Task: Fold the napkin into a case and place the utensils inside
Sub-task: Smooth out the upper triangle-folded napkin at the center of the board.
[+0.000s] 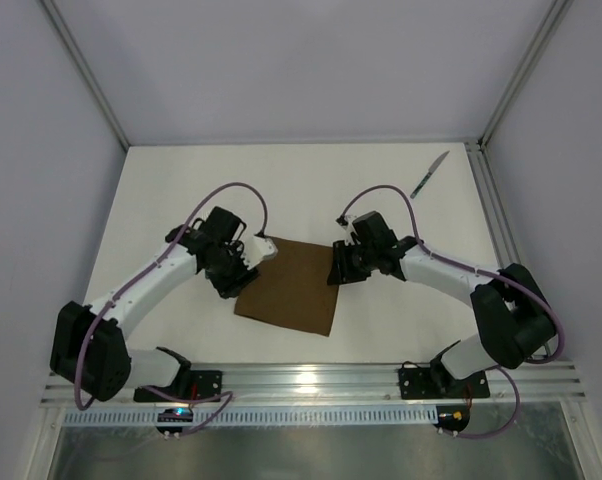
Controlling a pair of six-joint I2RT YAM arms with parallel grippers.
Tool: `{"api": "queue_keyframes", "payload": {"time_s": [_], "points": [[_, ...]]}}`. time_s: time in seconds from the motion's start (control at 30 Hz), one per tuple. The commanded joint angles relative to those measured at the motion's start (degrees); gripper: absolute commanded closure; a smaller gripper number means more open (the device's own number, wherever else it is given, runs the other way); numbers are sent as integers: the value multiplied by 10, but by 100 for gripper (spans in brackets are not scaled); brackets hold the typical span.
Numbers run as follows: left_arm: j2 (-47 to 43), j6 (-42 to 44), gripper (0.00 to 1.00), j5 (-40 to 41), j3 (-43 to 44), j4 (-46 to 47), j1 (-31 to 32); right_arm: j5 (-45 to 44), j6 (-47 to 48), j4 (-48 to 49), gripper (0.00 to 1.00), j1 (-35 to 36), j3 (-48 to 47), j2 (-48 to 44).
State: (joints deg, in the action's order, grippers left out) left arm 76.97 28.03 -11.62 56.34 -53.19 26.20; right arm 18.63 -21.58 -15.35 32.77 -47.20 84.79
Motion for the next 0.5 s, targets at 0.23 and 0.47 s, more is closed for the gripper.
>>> {"api": "queue_keyframes", "payload": {"time_s": [0.23,0.47], "points": [[-56,447,43,-39,-83,3,69,97,25,52,61,0,-20,-48],[-64,584,37,-96,-167,80,69,35,-92,75,70,17,9,-50]]}}
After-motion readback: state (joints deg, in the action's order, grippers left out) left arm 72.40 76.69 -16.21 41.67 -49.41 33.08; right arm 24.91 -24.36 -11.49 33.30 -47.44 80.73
